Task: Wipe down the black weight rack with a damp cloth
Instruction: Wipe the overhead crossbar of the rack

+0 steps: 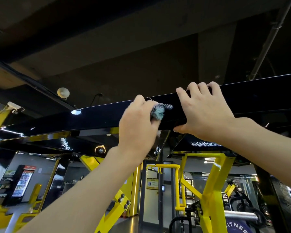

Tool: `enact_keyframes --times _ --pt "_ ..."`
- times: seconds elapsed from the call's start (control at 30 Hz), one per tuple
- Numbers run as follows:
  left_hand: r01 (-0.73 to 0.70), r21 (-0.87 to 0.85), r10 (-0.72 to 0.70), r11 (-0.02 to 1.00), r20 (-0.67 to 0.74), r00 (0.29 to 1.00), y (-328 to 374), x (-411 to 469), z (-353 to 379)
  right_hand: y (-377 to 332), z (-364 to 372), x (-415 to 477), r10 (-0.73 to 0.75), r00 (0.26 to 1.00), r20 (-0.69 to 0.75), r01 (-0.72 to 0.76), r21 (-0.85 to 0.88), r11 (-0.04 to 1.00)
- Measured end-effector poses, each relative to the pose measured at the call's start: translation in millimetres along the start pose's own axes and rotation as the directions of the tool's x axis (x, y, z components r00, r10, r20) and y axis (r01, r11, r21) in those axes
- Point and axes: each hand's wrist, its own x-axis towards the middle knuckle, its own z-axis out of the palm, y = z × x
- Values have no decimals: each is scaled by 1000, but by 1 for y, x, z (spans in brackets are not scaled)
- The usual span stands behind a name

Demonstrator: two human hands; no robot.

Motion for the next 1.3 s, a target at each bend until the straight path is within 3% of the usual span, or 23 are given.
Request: enact_keyframes --times 0.07,0.17,0.27,0.33,0.4,0.47,0.5,0.57,0.63,0.67,0.7,0.8,0.87,0.93,1.03,1.1,1.13,1.23,1.3 --pt "-23 -7 23 1000 32 999 -7 1 -4 0 1 0 0 1000 -6 0 0 1000" --pt "88 62 -92 994 58 994 -27 21 -16 2 1 -1 -7 1000 7 7 -6 1000" --pt "223 -62 -218 973 69 973 -32 29 -31 2 -1 0 1 998 60 -1 2 1000" --pt "369 -246 -360 896 84 929 -30 26 -38 -2 -8 -2 -1 996 89 -10 119 993" --pt "516 -561 -496 647 204 844 -23 23 -48 -10 -20 -2 -2 997 75 -32 450 892" --pt "563 -770 -458 301 401 793 -17 22 -57 -25 -33 -1 -9 997 72 -50 775 630" --pt "577 -799 -391 170 483 784 -14 22 -61 -33 -37 1 -19 998 65 -46 851 524" --pt "599 -801 -279 13 572 771 -8 20 -67 -46 -41 5 -35 999 4 12 885 466" --pt "604 -796 -291 -52 590 753 -3 20 -69 -54 -45 9 -27 998 -49 56 881 470" --pt "608 -793 -316 -37 587 745 -3 20 -69 -55 -46 10 -14 998 -58 58 877 477" --pt "621 -783 -342 42 572 745 -2 20 -69 -56 -47 11 1 998 -69 60 868 493" --pt "577 -632 -377 517 437 817 -4 18 -70 -61 -51 11 71 988 -136 70 810 583" --pt "470 -552 -342 689 323 882 -4 21 -74 -62 -54 10 96 980 -173 73 770 634" --pt "458 -588 -291 667 361 886 -3 25 -78 -60 -53 11 129 974 -189 52 733 678" --pt "637 -694 -176 336 618 766 7 32 -82 -53 -51 14 229 957 -180 0 787 617" --pt "612 -669 -138 421 620 772 7 34 -75 -56 -52 15 203 972 -119 1 866 501" --pt "580 -660 -148 477 590 793 4 34 -71 -58 -55 15 137 988 -72 3 895 446" --pt "535 -665 -255 521 476 841 -9 33 -59 -55 -62 14 -89 991 95 -70 966 247" --pt "498 -553 -312 668 399 862 -13 33 -53 -43 -63 14 -59 993 103 -83 960 267"
